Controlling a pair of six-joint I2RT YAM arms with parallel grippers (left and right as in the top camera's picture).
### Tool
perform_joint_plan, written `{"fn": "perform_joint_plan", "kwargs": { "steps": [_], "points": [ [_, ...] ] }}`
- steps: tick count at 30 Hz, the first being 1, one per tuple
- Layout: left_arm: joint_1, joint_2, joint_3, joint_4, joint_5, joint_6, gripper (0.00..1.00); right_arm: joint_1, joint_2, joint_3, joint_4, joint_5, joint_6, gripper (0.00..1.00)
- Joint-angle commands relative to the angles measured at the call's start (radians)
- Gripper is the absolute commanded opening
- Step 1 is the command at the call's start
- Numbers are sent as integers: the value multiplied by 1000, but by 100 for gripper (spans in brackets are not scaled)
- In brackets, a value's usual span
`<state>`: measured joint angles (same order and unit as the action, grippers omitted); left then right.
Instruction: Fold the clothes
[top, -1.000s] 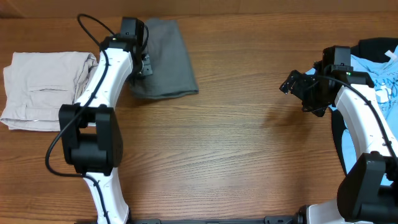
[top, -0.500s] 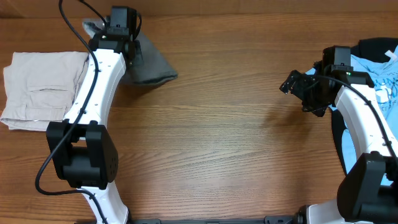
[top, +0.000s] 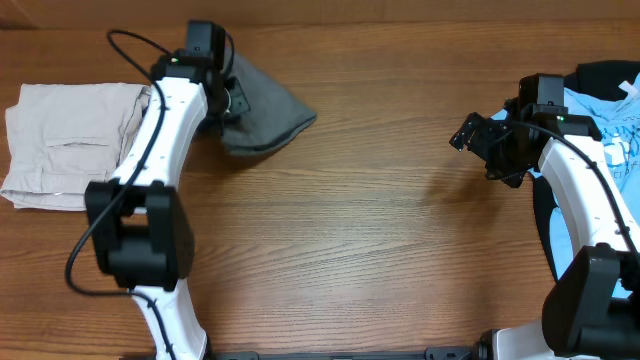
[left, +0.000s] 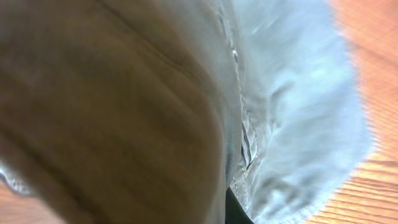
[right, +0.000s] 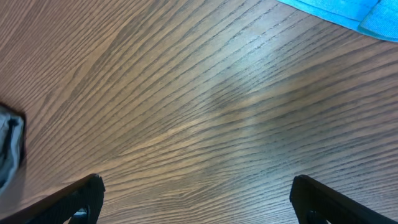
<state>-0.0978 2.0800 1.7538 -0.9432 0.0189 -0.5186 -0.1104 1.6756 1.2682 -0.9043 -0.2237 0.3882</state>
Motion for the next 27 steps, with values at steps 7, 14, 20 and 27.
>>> {"fn": "perform_joint_plan", "kwargs": {
  "steps": [7, 14, 20, 27],
  "points": [
    [-67, 198, -26, 1, 130, -27, 4, 1, -5, 7, 5, 6, -2, 100],
    [-51, 171, -21, -36, 127, -27, 39, 1, -5, 7, 5, 6, -2, 100],
    [18, 71, -21, -148, -7, -27, 63, 1, -5, 7, 5, 6, -2, 100],
    [78, 57, -21, -227, -80, 6, 79, 1, -5, 7, 5, 6, -2, 100]
  ]
}}
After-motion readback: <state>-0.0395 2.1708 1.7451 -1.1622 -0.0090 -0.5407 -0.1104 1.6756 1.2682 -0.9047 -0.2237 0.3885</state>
